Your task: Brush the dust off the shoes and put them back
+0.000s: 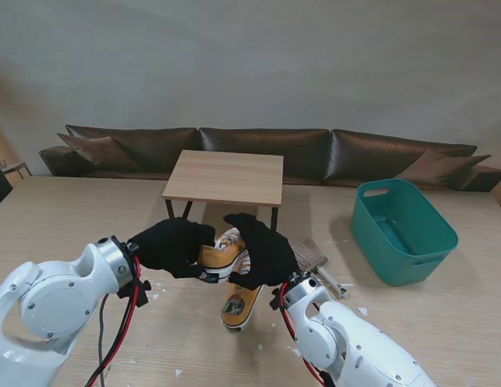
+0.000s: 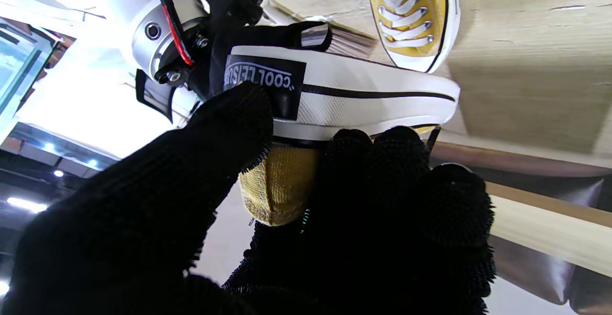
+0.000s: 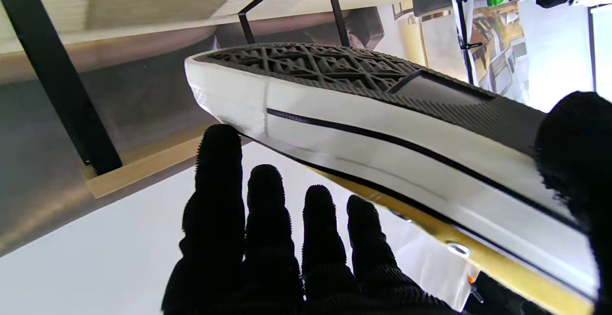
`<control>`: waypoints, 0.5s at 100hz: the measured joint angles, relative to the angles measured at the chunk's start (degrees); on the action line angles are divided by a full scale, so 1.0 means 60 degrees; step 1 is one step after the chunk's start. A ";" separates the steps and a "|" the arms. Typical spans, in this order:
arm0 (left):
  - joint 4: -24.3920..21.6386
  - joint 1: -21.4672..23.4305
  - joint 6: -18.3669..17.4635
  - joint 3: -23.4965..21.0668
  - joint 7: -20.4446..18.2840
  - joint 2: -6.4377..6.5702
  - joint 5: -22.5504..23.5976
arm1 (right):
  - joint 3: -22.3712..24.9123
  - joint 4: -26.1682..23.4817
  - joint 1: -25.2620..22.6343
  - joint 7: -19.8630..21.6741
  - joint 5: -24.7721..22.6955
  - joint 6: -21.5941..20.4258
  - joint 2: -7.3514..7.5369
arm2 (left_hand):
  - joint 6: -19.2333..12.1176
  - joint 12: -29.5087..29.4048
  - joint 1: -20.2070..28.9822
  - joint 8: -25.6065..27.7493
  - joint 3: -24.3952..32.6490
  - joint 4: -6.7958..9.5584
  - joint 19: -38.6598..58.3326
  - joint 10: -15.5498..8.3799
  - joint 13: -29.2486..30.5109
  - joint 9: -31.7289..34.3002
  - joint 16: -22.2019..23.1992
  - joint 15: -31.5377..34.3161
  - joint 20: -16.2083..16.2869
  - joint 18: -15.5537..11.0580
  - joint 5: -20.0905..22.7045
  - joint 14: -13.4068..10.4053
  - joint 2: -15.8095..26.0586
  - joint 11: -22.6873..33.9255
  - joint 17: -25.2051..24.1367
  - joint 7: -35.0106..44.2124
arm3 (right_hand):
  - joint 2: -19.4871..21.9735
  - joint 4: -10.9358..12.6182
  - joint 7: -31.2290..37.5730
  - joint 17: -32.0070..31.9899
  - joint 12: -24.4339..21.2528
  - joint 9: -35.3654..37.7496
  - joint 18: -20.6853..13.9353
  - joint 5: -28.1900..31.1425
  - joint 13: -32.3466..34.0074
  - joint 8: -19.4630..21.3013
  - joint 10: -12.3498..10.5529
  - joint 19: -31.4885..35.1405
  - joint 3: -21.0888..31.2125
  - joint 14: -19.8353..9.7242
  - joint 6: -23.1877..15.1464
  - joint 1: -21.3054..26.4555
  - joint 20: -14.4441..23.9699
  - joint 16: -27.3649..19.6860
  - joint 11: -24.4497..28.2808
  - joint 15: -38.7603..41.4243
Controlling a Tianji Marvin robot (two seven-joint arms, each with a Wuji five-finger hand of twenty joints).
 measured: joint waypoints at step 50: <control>0.0133 -0.0245 0.0008 0.0240 0.0322 -0.0042 -0.0300 | -0.1013 0.1063 0.0560 -0.2300 -0.0164 -0.0082 -0.0518 | 0.0116 0.0101 -0.0337 0.0120 0.0123 0.0000 0.0076 0.0048 0.0009 0.0085 0.0080 0.0039 0.0012 0.0107 0.0000 0.0057 0.0010 0.0157 0.0006 -0.0401 | 0.0129 -0.0108 0.2910 -0.0032 0.0630 0.5300 0.1490 0.4210 0.3470 0.0065 -0.0338 0.3728 0.0206 0.0278 -0.1216 0.0967 0.1736 0.1051 0.0354 0.1844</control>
